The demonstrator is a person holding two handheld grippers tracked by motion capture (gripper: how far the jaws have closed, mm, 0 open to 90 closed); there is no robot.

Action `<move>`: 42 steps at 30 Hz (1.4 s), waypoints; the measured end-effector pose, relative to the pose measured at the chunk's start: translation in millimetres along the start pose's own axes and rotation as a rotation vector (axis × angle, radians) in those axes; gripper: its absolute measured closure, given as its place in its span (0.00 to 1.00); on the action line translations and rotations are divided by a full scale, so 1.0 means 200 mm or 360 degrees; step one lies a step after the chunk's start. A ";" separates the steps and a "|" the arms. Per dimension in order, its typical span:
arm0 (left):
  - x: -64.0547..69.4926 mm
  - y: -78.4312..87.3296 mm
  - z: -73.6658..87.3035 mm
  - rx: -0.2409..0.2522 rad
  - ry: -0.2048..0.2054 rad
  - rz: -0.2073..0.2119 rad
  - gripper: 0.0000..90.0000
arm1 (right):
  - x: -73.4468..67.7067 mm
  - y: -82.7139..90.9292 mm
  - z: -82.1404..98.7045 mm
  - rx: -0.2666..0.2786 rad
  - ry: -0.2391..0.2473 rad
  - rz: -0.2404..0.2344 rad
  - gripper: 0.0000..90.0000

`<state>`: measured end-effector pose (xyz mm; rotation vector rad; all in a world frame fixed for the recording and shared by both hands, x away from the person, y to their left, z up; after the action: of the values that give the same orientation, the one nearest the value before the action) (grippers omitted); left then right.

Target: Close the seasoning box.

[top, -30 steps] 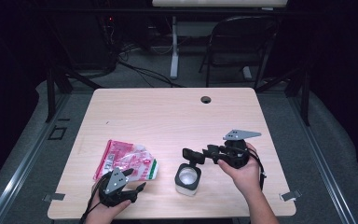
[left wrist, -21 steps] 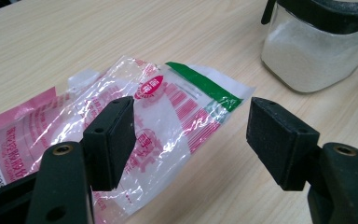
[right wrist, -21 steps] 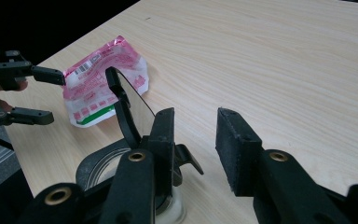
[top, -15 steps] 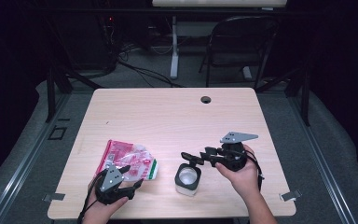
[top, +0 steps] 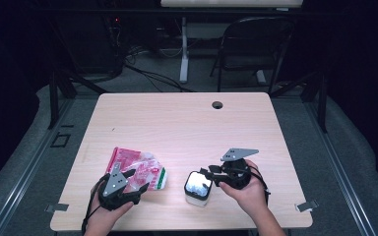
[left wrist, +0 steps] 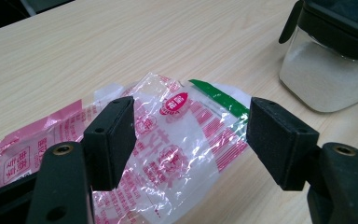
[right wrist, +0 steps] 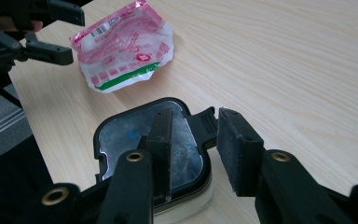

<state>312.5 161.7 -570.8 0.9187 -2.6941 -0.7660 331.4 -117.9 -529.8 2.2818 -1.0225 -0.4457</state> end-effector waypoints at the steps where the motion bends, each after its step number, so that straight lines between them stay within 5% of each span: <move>1: 0.00 0.00 0.00 0.0003 0.0000 0.0000 0.37 | 0.00 0.00 0.00 -0.0001 -0.0002 0.0000 0.74; 26: -0.05 0.00 0.01 0.0001 0.0022 -0.0027 0.37 | 0.00 0.01 0.01 0.0015 -0.0022 -0.0017 0.64; 42: -0.10 0.01 0.02 0.0007 0.0065 -0.0058 0.37 | 0.16 0.07 0.03 0.0039 -0.0166 0.0115 0.52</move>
<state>325.2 177.1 -573.5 0.9759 -2.6519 -0.7404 340.8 -152.4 -528.1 2.2549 -1.1636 -0.5300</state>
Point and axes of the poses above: each handheld gripper's, and its own axes: y roughly backward along the jaws, z roughly out of its underside, x roughly to its right, the point moved 7 cm from there along -y, roughly forward along the jaws, and after that the axes turned 10 degrees about z, right-handed, at the moved point
